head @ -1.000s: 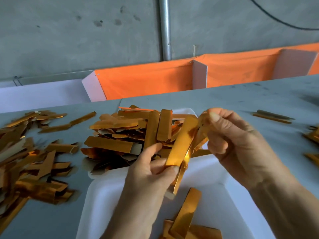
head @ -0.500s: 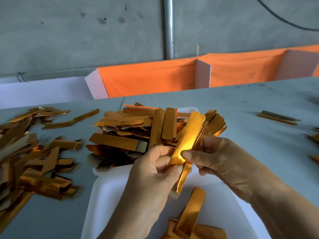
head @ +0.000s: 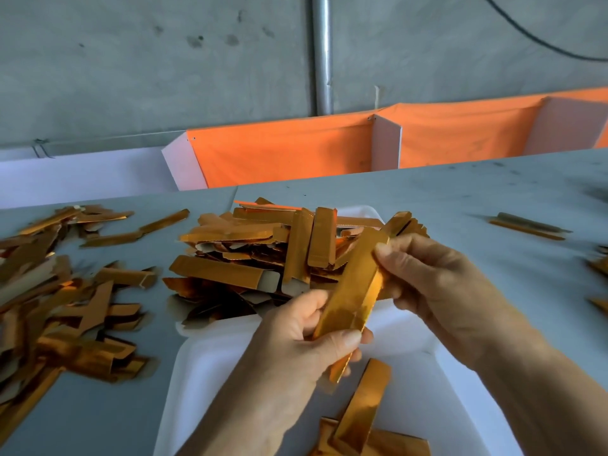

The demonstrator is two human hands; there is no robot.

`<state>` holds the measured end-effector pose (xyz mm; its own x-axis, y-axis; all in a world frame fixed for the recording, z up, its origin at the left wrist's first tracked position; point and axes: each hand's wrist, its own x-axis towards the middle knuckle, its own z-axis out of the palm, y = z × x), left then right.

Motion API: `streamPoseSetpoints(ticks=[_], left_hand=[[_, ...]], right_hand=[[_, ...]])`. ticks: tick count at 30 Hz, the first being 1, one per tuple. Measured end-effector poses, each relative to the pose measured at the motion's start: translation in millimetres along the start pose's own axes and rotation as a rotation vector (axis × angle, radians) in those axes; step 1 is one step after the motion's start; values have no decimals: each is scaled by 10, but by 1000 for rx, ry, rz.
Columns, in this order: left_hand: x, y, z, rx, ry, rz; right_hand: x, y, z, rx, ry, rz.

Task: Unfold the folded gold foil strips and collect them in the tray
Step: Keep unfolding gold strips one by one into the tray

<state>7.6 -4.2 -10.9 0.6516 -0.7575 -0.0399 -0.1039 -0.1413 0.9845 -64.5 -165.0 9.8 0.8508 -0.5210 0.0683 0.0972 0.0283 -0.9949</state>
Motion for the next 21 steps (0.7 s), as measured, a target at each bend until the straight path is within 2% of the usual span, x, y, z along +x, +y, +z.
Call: streamPoseSetpoints(ticks=[2,4,6,8,14,17,21], left_hand=[[-2,23,9,4,-10,-6],[13,25,26,46,61,35],[21,42,35,70,145,102],[24,45,16,11,164,96],[17,41,-115,-346,0,-89],[21,52,-139,-461,-132,-143],[-7,59,-160,-553,-297,-199]], right_hand=[[15,17,4,-53,38,-34],[15,50,35,-135,57,-65],[1,73,71,-168,34,-89],[-14,74,86,-125,-18,-89],[-2,19,1,196,-310,25],[29,-4,-59,293,-369,52],[32,-5,-83,264,-386,23]])
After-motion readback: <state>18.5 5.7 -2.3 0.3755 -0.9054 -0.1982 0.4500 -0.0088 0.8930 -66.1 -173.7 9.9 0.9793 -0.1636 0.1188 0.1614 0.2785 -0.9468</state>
